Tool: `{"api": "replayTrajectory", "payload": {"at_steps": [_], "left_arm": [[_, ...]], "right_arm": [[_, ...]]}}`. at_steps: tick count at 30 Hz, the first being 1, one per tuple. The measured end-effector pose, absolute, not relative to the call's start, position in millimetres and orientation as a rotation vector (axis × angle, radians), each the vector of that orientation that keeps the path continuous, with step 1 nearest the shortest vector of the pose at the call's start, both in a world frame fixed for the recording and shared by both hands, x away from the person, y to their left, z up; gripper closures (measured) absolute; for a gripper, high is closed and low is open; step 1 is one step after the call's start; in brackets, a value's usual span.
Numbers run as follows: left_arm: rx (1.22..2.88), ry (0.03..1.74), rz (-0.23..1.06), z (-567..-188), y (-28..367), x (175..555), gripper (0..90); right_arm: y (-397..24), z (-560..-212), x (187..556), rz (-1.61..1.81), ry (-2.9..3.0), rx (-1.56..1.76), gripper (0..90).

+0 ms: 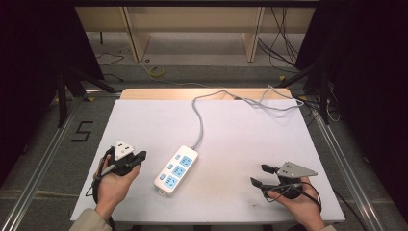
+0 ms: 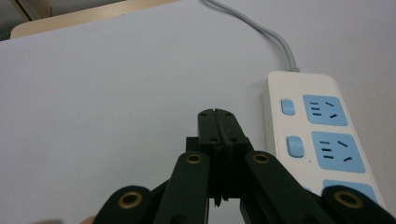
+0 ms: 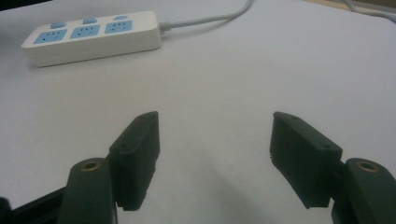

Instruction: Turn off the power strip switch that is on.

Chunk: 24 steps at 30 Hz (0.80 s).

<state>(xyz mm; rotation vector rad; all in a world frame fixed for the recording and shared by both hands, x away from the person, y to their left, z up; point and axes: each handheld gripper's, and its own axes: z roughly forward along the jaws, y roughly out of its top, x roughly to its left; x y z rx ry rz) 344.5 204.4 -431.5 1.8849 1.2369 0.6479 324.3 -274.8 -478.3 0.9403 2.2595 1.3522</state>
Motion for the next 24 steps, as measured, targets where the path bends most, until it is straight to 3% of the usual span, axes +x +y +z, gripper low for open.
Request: {"api": "replayTrajectory", "payload": {"at_steps": [24], "left_arm": [[1.92,1.189,0.622,-427,181,352,89.7]], "right_arm": [[-275,-478,324,1.352,2.262,0.939,34.3]]}}
